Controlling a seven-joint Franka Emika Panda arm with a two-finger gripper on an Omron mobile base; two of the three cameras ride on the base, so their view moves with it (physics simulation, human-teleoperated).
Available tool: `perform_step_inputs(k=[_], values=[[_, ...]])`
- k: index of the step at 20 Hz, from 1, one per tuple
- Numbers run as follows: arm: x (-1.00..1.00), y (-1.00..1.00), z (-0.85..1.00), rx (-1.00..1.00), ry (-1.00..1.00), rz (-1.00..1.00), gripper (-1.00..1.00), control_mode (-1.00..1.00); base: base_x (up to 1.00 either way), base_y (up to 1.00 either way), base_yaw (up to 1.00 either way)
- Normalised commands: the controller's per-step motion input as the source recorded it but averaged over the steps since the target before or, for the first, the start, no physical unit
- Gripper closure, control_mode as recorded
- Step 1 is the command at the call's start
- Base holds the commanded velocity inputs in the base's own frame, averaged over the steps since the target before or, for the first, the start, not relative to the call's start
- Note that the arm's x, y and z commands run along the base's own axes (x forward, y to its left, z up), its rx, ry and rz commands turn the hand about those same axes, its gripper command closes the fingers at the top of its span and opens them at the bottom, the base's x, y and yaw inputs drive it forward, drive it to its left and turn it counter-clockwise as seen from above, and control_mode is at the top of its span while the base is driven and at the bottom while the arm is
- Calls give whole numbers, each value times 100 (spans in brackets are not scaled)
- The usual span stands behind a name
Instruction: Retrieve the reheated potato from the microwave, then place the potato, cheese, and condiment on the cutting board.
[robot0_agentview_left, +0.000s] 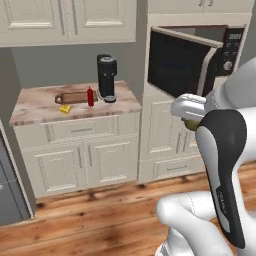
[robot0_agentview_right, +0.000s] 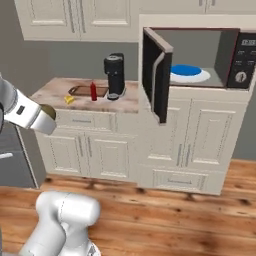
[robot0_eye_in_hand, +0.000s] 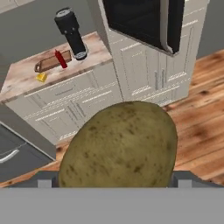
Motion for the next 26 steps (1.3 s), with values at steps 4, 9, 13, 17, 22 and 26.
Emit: perform_step_inputs(k=[4, 9, 13, 17, 22, 26], values=[[0, 0, 0, 0, 0, 0, 100, 100, 96, 78, -2], [0, 0, 0, 0, 0, 0, 100, 100, 98, 45, 0], [0, 0, 0, 0, 0, 0, 100, 100, 79, 46, 0], [0, 0, 0, 0, 0, 0, 100, 100, 63, 44, 0], [0, 0, 0, 0, 0, 0, 100, 100, 57, 31, 0], [0, 0, 0, 0, 0, 0, 100, 100, 71, 30, 0]])
